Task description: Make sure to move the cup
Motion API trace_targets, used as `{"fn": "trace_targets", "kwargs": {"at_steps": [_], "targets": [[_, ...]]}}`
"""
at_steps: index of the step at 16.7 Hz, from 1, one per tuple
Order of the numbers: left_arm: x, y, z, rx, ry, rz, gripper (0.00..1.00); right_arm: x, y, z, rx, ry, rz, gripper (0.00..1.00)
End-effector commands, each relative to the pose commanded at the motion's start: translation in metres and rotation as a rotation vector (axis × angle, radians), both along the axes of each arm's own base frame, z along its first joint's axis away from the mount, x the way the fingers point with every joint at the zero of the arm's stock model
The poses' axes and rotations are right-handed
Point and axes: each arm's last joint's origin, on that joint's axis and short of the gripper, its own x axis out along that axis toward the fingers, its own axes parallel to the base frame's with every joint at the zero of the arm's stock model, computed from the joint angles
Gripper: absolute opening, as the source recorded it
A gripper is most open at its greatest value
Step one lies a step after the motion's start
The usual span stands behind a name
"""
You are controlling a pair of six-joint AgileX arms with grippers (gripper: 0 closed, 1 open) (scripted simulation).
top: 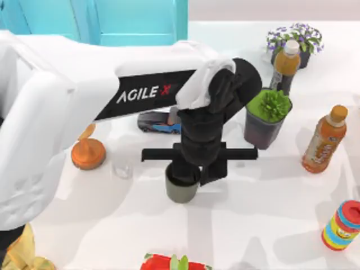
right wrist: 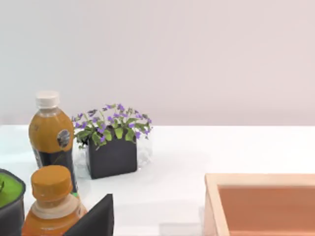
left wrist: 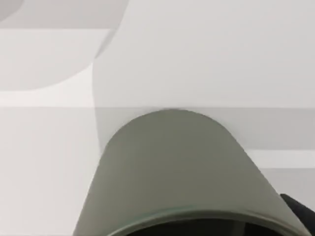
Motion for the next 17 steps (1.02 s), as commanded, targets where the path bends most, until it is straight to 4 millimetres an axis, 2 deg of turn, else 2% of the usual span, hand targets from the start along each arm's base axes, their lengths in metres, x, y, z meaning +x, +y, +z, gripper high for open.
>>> {"fn": "trace_targets", "kwargs": {"at_steps": [9,12,14,17], "targets": [[0.0,0.0,0.001,-0.002,-0.001,-0.001,0.0,0.0,0.0,0.0,0.0,0.0,0.0,1.0],[-0.005,0.004,0.016,-0.025,-0.02,-0.065,0.0,0.0,0.0,0.0,0.0,0.0,0.0,1.0],[-0.01,0.015,0.035,-0.042,-0.038,-0.131,0.0,0.0,0.0,0.0,0.0,0.0,0.0,1.0],[-0.015,0.053,0.062,-0.039,-0.041,-0.214,0.0,0.0,0.0,0.0,0.0,0.0,0.0,1.0]]}}
